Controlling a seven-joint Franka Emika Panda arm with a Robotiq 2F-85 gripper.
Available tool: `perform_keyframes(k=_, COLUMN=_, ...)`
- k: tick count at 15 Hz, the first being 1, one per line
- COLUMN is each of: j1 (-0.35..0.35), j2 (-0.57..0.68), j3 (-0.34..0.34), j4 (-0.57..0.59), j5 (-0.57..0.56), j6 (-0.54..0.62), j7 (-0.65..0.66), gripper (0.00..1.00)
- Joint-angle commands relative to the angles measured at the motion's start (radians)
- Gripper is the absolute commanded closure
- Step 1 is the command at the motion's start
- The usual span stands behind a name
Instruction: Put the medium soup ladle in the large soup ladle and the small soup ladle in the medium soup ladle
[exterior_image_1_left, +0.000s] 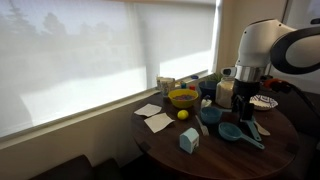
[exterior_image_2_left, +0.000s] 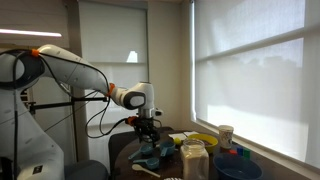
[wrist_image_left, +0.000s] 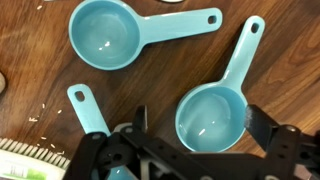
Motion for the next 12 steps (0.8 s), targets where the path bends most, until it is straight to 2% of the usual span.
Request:
perform_keyframes(k=1, j1=0.003, j2=0.005, j3=0.002, j4=-0.035, j5=-0.004, j6=0.063, j7=0.024, gripper=0.00)
perform_keyframes(k=4, j1=0.002, j2=0.010, j3=0.004, j4=-0.054, j5=-0.003, j6=0.102, j7=0.041, gripper=0.00)
perform_keyframes(k=7, j1=-0.002, j2=0.013, j3=0.005, j4=-0.071, j5=0.002, j6=0.153, j7=0.083, gripper=0.06)
perform_keyframes(k=12, j1=-0.004, j2=0.035, j3=0.007, j4=-0.082, j5=0.014, j6=0.210, j7=0.155, gripper=0.01)
